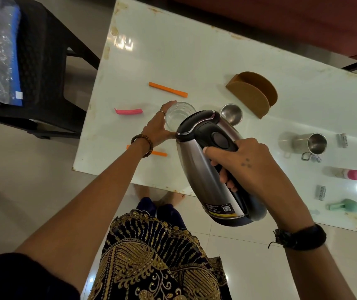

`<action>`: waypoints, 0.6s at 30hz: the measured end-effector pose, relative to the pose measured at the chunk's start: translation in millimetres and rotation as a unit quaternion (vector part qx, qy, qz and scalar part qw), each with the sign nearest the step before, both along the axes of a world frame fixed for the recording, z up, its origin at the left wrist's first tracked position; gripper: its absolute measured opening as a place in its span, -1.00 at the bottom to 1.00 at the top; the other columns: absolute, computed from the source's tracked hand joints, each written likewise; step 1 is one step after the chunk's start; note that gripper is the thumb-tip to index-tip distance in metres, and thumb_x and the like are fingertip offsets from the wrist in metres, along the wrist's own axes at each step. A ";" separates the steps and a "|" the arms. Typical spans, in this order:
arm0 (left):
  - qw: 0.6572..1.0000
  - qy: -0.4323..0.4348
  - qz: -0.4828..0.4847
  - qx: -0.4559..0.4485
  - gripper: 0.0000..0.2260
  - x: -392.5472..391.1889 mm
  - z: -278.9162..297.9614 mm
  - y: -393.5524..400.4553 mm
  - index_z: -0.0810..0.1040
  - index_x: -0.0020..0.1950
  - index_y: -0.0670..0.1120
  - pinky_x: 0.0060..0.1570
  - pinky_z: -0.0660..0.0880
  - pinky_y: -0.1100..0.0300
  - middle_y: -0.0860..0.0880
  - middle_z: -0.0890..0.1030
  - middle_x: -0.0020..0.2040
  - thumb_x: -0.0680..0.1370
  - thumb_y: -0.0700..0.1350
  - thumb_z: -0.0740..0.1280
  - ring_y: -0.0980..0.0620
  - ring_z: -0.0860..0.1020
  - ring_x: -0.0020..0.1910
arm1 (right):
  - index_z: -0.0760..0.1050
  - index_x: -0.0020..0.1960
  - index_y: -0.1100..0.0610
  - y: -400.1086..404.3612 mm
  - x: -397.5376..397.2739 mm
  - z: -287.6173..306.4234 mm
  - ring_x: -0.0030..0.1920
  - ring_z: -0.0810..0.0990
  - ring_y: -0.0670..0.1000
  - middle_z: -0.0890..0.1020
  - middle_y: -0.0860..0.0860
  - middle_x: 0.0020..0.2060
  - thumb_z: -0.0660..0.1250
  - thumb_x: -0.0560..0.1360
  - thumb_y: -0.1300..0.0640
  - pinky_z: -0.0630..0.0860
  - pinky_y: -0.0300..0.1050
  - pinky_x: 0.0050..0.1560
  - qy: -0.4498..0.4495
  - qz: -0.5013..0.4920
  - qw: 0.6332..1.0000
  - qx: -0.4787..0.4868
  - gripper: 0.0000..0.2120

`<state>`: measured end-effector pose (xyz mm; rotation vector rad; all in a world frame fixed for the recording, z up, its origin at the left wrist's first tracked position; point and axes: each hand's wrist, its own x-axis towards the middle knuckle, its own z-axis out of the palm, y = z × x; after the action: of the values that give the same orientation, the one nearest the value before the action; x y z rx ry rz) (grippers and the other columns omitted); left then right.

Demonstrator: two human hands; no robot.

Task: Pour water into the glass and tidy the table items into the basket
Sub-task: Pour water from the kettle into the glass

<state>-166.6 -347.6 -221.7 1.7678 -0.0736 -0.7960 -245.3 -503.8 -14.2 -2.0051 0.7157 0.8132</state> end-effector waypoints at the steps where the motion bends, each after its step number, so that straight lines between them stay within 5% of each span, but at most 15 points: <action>1: 1.000 0.001 0.000 0.000 -0.15 0.0 0.0 0.1 0.14 0.43 -0.06 0.39 0.27 -0.08 -0.02 0.29 0.36 0.21 -0.07 0.46 -0.08 0.28 0.38 | 0.55 -0.25 0.25 0.1 0.1 0.3 -0.67 0.42 -0.11 0.54 0.01 -0.65 0.33 0.36 -0.01 0.47 -0.27 -0.54 0.000 -0.002 1.000 0.001 -0.71; 18: 1.000 -0.004 -0.001 0.006 -0.13 1.2 -1.9 0.3 0.14 0.43 -0.04 0.38 0.28 -0.07 0.09 0.28 0.28 0.20 -0.05 0.47 0.00 0.28 0.33 | 0.56 -0.25 0.29 1.2 2.4 3.1 -0.67 0.42 -0.11 0.53 0.00 -0.67 0.35 0.38 0.02 0.45 -0.32 -0.57 -0.002 -0.017 1.000 0.008 -0.71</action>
<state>-165.4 -347.3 -223.6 1.7819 -0.0767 -0.7933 -242.9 -502.7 -11.1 -1.9750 0.7381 0.7922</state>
